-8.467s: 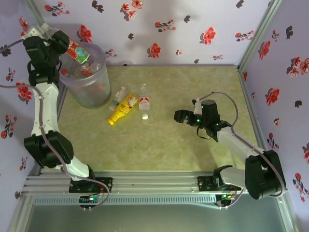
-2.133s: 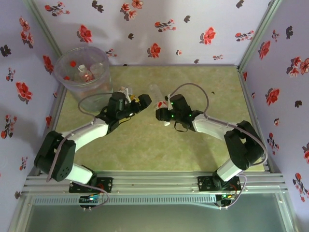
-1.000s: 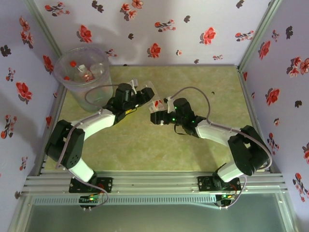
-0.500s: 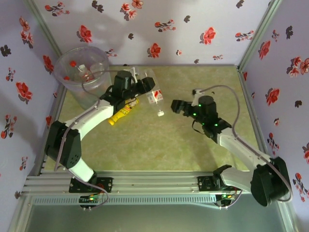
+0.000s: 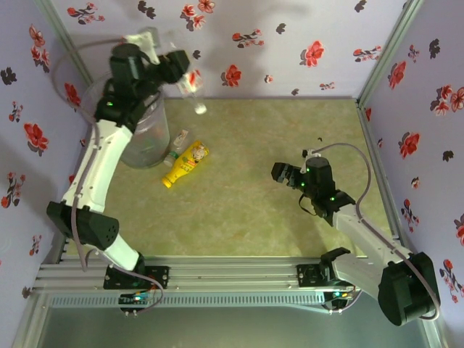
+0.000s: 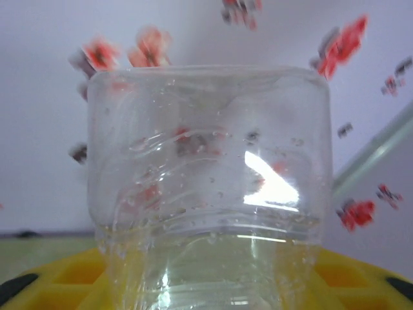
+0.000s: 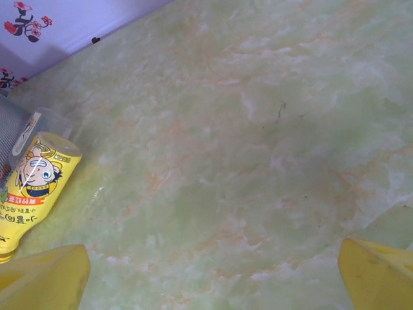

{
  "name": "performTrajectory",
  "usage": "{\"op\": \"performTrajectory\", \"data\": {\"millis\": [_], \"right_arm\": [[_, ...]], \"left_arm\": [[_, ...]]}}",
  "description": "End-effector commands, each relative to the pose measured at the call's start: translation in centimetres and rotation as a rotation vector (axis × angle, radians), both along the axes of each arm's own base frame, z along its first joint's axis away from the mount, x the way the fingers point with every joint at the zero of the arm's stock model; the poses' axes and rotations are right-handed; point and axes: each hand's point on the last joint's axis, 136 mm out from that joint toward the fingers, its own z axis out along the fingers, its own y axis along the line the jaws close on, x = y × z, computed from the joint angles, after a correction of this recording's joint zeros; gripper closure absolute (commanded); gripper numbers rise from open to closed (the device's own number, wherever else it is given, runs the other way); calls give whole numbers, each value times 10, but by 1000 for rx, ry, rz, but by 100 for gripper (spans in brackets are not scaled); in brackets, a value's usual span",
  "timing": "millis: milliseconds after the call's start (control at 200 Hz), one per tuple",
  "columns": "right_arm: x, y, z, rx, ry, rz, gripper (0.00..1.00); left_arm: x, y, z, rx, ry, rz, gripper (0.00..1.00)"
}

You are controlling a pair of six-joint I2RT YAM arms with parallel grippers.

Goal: Put the plastic bottles in the bin

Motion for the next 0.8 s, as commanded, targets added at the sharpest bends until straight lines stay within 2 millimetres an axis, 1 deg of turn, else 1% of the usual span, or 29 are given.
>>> {"op": "performTrajectory", "data": {"millis": [0,90,235,320,395,490,545,630,795], "right_arm": [[3,-4,-5,-29,3,-7,1],[5,0,-6,-30,10,16,1],[6,3,-3,-40,4,38,1],[5,2,-3,-51,2,47,1],[5,3,-2,-53,2,54,1],[3,5,-3,-51,6,64,1],[2,4,-4,-52,6,66,1],[0,3,-5,-58,9,67,1],[-4,0,-4,-81,7,72,1]], "left_arm": [[-9,57,27,85,-50,161,69],[-10,102,40,123,-87,315,76],[-17,170,49,137,-124,538,91],[-21,199,50,147,-147,644,96],[-19,221,43,179,-137,727,97],[-7,239,24,210,-93,768,97],[1,244,10,235,-57,773,97],[15,245,-11,274,-10,763,97],[33,249,-49,307,83,753,97]]}}
